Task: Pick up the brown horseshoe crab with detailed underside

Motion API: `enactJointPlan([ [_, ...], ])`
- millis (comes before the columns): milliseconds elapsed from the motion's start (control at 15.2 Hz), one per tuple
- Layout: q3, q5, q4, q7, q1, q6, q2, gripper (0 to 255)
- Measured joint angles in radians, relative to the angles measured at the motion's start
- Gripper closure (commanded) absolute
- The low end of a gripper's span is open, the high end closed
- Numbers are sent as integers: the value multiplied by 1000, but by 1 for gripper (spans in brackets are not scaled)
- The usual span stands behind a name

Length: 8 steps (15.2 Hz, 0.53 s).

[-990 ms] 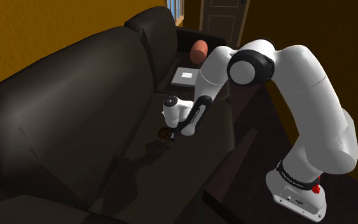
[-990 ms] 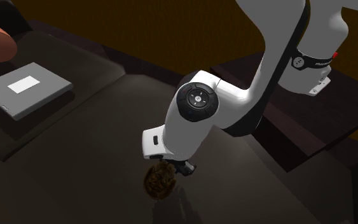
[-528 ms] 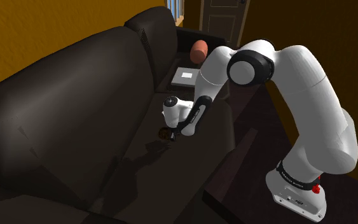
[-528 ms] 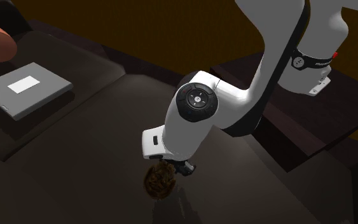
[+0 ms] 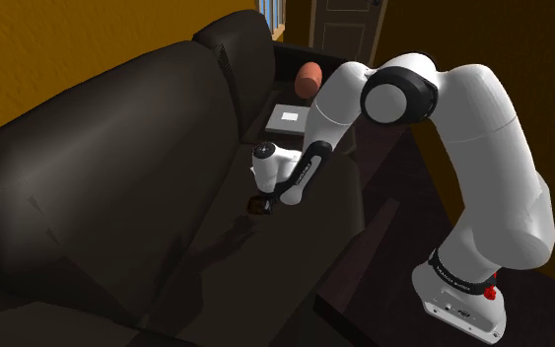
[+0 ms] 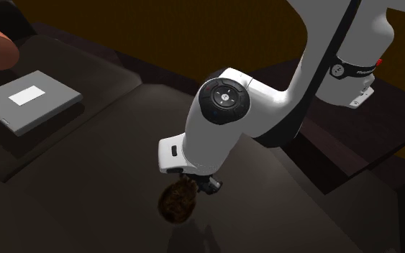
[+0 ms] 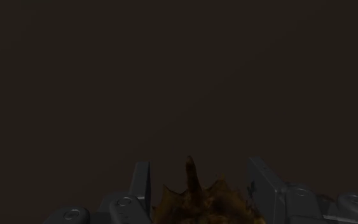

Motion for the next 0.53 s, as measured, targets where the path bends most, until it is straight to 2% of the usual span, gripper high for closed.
enactJointPlan([
  [528,33,31,-35,-39,-23,-63,-97,255],
])
